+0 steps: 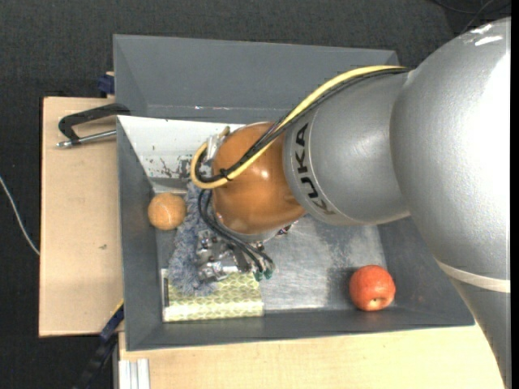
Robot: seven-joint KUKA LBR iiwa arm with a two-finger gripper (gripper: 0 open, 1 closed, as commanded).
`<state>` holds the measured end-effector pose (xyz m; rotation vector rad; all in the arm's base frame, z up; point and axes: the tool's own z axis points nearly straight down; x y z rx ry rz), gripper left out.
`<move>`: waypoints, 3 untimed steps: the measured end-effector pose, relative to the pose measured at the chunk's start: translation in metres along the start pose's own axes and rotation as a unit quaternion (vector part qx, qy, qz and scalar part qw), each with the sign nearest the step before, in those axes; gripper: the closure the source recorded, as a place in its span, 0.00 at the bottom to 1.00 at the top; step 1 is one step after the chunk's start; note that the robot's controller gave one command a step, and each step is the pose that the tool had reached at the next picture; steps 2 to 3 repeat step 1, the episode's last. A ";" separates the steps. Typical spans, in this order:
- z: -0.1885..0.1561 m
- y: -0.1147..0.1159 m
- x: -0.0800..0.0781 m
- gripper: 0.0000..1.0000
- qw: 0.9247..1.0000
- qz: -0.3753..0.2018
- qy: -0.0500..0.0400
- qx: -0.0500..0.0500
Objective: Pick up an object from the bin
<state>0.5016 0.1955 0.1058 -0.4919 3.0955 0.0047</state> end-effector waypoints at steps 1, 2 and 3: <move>-0.145 0.002 0.002 1.00 1.000 -0.016 0.001 0.000; -0.145 0.002 0.002 1.00 1.000 -0.016 0.001 0.000; -0.145 0.002 0.002 1.00 1.000 -0.016 0.001 0.000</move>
Offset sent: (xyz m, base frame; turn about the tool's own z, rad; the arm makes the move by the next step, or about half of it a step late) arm 0.0000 0.0000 0.0000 0.0000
